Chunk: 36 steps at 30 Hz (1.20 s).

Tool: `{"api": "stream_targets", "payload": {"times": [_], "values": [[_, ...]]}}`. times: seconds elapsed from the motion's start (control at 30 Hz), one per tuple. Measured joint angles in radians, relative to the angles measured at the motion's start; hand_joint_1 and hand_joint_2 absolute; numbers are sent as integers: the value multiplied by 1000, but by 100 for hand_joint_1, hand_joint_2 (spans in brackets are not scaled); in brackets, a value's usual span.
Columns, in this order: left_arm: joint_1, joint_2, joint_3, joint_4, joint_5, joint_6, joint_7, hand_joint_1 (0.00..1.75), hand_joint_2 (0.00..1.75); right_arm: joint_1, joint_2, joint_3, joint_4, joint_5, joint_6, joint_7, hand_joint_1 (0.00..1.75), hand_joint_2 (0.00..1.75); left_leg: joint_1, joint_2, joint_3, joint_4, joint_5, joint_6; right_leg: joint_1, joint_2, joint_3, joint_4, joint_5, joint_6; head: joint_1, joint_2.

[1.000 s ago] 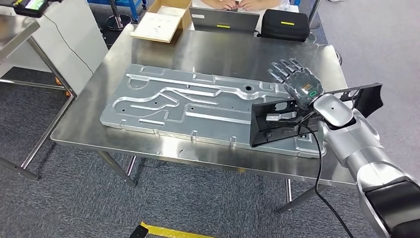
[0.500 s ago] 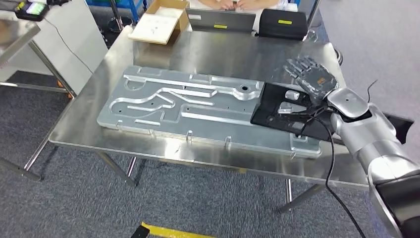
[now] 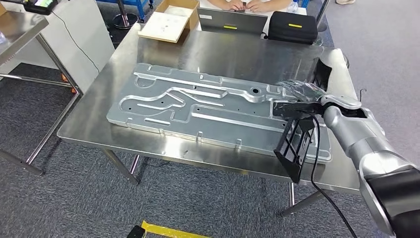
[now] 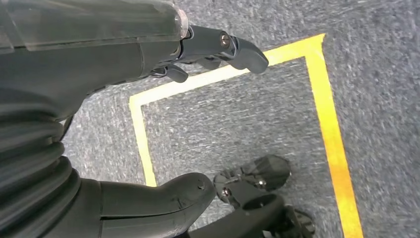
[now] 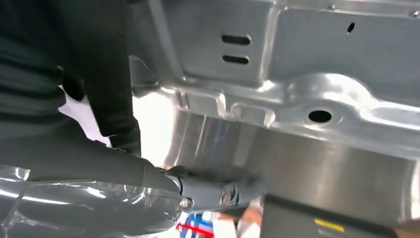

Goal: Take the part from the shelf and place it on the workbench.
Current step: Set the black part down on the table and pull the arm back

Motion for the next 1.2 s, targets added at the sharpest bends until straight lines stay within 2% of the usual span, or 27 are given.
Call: {"api": "stream_targets", "payload": {"times": [0.1,0.13,0.17,0.2,0.27,0.3,0.33,0.4,0.43,0.5,0.53,0.6,0.63,0.67,0.7,0.77,0.83,0.9,0.97,1.0,1.03,1.1,1.13,1.17,1.2], "values": [[-1,0,0,0,-1,1,0,0,175,-1,-20,2,18,-42,69,5,0,0,-3,1,-2,-1,-1,11,-2,7,-89,183,-84,7,0,0],[0,1,0,0,-2,2,0,0,175,3,-25,5,24,-52,86,10,0,0,-5,1,-2,0,-1,12,-2,8,-112,224,-92,7,0,0],[1,1,0,0,-2,3,0,0,175,7,-29,10,30,-51,88,22,0,0,-7,1,-2,1,-2,13,-2,9,-119,229,-80,5,0,0],[1,2,0,0,-1,5,0,0,175,10,-32,18,34,-41,68,41,0,0,-9,1,-2,2,-3,13,-1,9,-106,193,-49,1,0,0],[-2,2,0,0,0,10,0,0,175,9,-32,40,40,-2,-17,96,0,0,-14,4,-1,4,-5,13,3,8,-44,59,21,-13,0,0],[-3,2,0,0,1,12,0,0,175,8,-30,52,43,18,-61,123,0,0,-16,6,-2,4,-6,10,7,7,-20,3,41,-20,0,0],[-4,2,0,0,1,14,0,0,175,6,-26,64,48,37,-94,145,0,0,-18,8,-4,5,-6,7,11,7,-6,-29,49,-24,0,0],[-6,2,0,0,2,18,0,0,175,5,-18,87,60,74,-135,180,0,0,-19,10,-5,3,-5,-1,15,7,-3,-44,49,-28,0,0],[-5,3,0,0,2,20,0,0,175,5,-16,98,66,90,-151,195,0,0,-19,11,-5,4,-7,-6,11,7,-1,-48,51,-31,0,0],[-5,4,0,0,2,24,0,0,175,4,-10,120,76,132,-193,237,0,0,-19,10,-19,38,-34,-17,3,6,3,-57,57,-40,-1,0],[-5,4,0,0,2,27,0,0,175,4,-7,134,80,166,-226,270,0,0,-18,10,-41,87,-64,-22,1,6,4,-60,59,-43,-1,0],[-4,4,0,0,2,32,3,0,175,3,-3,170,90,247,-316,355,0,0,-13,10,-102,224,-128,-31,1,6,3,-60,60,-45,-1,0],[-2,4,0,0,2,35,4,0,175,4,-2,189,94,286,-368,400,0,0,-11,10,-126,275,-144,-34,1,7,3,-59,60,-45,-1,0],[-1,4,0,0,1,37,6,0,175,4,-2,203,98,319,-419,440,0,0,-10,10,-132,290,-139,-35,1,9,2,-58,60,-45,-1,0],[0,4,0,0,0,40,6,0,175,5,-4,214,102,348,-468,476,0,0,-10,10,-119,264,-117,-34,1,10,2,-56,60,-45,-1,0],[0,4,0,0,-3,45,8,0,175,7,-12,230,106,411,-570,546,0,0,-9,9,-51,126,-53,-28,2,12,1,-52,58,-42,-1,0],[-1,4,-1,0,-8,49,13,0,175,10,-29,239,107,494,-697,635,0,0,-11,7,1,23,-21,-18,5,15,-2,-46,56,-33,-1,0],[-1,3,-3,0,-14,54,17,0,175,16,-52,240,105,565,-811,710,0,0,-14,7,9,6,-19,-9,7,15,-5,-44,56,-22,-1,0],[-1,2,-4,0,-18,57,20,0,175,27,-70,232,98,577,-866,713,0,0,-11,8,11,-3,-13,4,6,16,-7,-41,51,-12,-1,0],[-2,1,-4,0,-18,57,21,0,175,33,-75,223,94,581,-878,705,0,0,-8,10,12,-9,-9,10,5,16,-16,-20,35,-6,-1,0],[-5,0,-4,0,-18,57,21,0,175,40,-78,212,90,596,-889,706,0,0,-6,12,13,-13,-5,15,3,16,-34,21,8,-1,0,0],[-7,-2,-6,0,-19,57,21,0,175,54,-84,194,83,650,-914,734,0,0,-6,13,11,-13,-3,19,-1,15,-92,151,-59,8,0,0],[-6,-3,-7,0,-20,57,22,0,175,62,-89,187,79,668,-926,748,0,0,-6,13,10,-12,-3,19,-3,15,-117,206,-77,12,0,0],[-5,-4,-9,0,-21,57,22,0,175,70,-94,181,74,678,-937,758,0,0,-6,12,10,-11,-4,19,-4,15,-130,231,-76,14,0,0],[-4,-4,-10,0,-21,57,23,0,175,79,-100,175,64,683,-946,769,0,0,-5,12,11,-9,-5,18,-6,15,-123,217,-57,15,0,0]]}}
